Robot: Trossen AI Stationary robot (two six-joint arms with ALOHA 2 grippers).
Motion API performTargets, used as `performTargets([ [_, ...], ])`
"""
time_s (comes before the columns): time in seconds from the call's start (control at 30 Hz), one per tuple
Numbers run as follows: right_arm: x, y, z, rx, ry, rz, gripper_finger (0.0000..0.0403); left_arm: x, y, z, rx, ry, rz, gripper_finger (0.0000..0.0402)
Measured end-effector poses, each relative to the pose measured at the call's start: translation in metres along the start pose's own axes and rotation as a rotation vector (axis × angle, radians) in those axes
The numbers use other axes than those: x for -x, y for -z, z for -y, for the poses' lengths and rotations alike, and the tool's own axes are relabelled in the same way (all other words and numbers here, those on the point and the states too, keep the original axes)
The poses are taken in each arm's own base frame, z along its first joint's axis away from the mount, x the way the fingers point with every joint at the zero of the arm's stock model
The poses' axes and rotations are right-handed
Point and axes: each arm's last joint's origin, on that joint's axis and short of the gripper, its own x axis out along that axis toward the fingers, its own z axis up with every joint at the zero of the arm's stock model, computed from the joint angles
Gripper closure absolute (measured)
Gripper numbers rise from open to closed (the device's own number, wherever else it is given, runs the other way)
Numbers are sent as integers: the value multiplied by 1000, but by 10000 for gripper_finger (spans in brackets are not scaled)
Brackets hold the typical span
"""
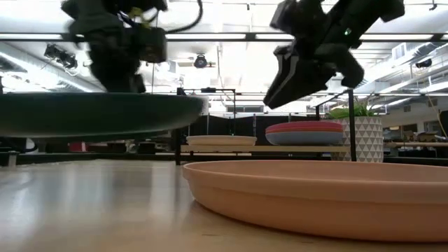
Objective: Place and stack plates onto a shelf
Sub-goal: Stack the green plate on top of the pink plate on the shelf
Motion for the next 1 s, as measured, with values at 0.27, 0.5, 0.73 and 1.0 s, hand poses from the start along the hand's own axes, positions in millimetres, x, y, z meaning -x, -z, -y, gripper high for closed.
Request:
performTargets([
  [0.27, 15, -16, -22, 266, 74, 90, 270, 9, -21, -40, 147, -4, 55, 386],
  [0.5, 19, -26, -27, 372, 83, 177, 229, 17, -34, -60, 219, 18, 127, 386],
  [0.73, 20, -30, -28, 455, 34, 248, 231, 22, -42, -61, 227, 24, 171, 386],
  [1.0, 16, -30, -30, 527, 39, 245, 255, 24, -49, -59, 233, 77, 230, 386],
])
